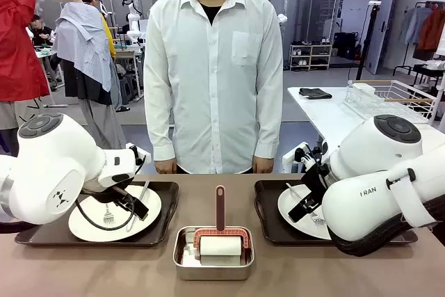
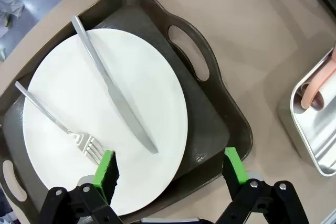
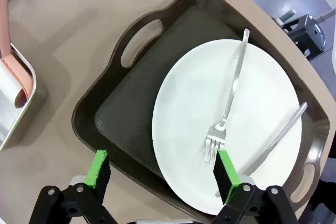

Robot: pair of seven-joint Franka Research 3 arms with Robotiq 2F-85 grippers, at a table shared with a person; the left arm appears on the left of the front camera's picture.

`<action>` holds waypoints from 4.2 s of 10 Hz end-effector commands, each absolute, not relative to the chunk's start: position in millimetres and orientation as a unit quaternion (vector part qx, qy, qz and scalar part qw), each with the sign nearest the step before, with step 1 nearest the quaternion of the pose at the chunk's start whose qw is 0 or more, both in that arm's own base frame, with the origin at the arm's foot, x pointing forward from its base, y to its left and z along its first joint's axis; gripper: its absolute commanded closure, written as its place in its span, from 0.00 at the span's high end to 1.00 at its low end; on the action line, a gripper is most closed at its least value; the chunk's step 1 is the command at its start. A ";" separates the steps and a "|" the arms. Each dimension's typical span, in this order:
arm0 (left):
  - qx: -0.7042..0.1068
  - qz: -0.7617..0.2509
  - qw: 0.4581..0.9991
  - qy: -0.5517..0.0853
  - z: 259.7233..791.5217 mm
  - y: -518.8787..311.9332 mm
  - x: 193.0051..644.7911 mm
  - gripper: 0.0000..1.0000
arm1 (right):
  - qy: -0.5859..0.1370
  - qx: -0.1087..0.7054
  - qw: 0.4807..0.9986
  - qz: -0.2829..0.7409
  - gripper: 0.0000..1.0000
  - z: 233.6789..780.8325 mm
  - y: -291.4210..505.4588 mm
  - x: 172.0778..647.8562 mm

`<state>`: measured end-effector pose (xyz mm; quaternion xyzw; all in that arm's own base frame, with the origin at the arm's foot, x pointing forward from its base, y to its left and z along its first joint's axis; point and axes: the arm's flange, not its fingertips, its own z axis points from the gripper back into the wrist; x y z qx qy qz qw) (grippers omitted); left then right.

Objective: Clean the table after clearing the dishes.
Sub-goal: When the left (or right) Handle tray is removed, use the left hand (or right hand) to clean the left (or right) side of the table with the Lint Roller.

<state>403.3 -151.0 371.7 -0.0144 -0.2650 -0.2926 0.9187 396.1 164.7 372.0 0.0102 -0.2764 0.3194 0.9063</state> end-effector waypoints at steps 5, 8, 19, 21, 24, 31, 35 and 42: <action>-0.014 -0.293 0.919 -0.265 371.7 -151.1 403.2 1.00 | -0.276 0.010 0.906 0.319 1.00 372.0 164.6 396.2; -0.014 -0.293 0.919 -0.265 371.7 -151.1 403.2 1.00 | -0.276 0.010 0.906 0.319 1.00 372.0 164.6 396.2; -0.016 -0.296 0.919 -0.261 383.2 -152.3 411.2 1.00 | -0.283 0.004 0.905 0.318 1.00 390.1 160.6 421.2; -0.037 -0.296 0.920 -0.255 410.4 -146.6 427.4 1.00 | -0.270 0.023 0.909 0.318 1.00 419.3 151.1 445.3; -0.199 -0.267 0.909 -0.249 465.1 -104.2 438.3 1.00 | -0.238 0.170 0.924 0.248 1.00 464.1 94.8 470.2; -0.441 0.038 0.819 -0.365 479.9 109.2 369.9 1.00 | -0.286 0.444 0.849 -0.030 1.00 452.4 -112.4 379.6; -0.420 0.251 0.766 -0.418 434.6 229.2 300.0 1.00 | -0.370 0.497 0.742 -0.255 1.00 407.8 -232.9 342.3; -0.395 0.321 0.745 -0.431 430.8 285.9 268.3 1.00 | -0.365 0.498 0.701 -0.356 1.00 372.5 -279.1 304.1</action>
